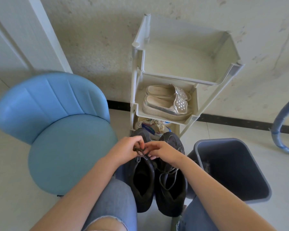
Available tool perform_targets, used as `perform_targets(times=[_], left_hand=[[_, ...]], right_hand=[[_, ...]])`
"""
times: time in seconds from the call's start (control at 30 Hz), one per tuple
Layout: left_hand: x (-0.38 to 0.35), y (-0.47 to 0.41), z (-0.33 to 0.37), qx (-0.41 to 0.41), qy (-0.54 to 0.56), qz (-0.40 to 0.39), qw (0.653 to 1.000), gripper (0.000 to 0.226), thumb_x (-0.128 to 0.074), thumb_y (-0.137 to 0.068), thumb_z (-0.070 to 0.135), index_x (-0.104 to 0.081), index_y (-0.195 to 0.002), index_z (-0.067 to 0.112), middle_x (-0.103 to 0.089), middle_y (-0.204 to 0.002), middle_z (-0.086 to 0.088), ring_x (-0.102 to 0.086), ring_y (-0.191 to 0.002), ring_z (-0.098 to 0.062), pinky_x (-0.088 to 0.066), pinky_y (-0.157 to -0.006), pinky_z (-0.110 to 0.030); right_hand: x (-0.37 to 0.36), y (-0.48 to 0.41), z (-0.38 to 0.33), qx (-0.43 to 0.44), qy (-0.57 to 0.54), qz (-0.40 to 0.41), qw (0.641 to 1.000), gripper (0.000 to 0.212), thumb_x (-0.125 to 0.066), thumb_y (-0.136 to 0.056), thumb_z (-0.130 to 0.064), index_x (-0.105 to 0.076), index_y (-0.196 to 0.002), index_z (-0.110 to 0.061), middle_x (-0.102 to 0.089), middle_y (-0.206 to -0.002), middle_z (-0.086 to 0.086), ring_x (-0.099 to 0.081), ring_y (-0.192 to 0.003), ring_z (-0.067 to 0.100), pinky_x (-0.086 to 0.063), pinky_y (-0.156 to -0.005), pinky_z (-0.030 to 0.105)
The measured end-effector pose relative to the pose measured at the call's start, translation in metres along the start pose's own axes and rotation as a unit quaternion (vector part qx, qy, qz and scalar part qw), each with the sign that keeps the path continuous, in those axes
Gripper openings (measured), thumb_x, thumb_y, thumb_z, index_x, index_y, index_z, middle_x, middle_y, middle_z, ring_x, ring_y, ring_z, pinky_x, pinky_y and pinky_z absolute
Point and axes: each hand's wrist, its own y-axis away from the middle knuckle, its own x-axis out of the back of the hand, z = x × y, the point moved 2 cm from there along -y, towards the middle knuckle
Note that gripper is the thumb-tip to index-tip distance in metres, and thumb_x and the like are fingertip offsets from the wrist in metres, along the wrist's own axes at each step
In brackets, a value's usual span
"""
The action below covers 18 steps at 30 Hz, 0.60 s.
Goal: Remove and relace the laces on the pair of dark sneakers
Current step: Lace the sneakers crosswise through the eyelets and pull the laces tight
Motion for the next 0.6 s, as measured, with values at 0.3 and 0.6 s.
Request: perform_targets(times=[0.3, 0.6], left_hand=[[0.002, -0.004, 0.010, -0.121, -0.153, 0.034, 0.980, 0.023, -0.057, -0.074, -0.004, -0.060, -0.078, 0.018, -0.051, -0.078, 0.010, -0.051, -0.076, -0.014, -0.040, -0.066, -0.029], [-0.002, -0.001, -0.002, -0.259, -0.165, 0.120, 0.944, 0.021, -0.063, -0.069, -0.002, -0.055, -0.075, 0.017, -0.057, -0.079, 0.007, -0.045, -0.078, -0.009, -0.046, -0.059, -0.031]], right_hand=[[-0.002, -0.006, 0.007, 0.020, -0.062, 0.026, 0.998, 0.047, -0.050, -0.086, 0.014, -0.063, -0.123, -0.011, -0.068, -0.095, 0.006, -0.062, -0.081, 0.013, -0.055, -0.078, 0.021], [-0.006, -0.008, 0.009, 0.033, -0.091, 0.009, 0.995, 0.024, -0.058, -0.090, 0.004, -0.066, -0.103, -0.015, -0.067, -0.091, 0.000, -0.061, -0.080, 0.006, -0.052, -0.072, 0.018]])
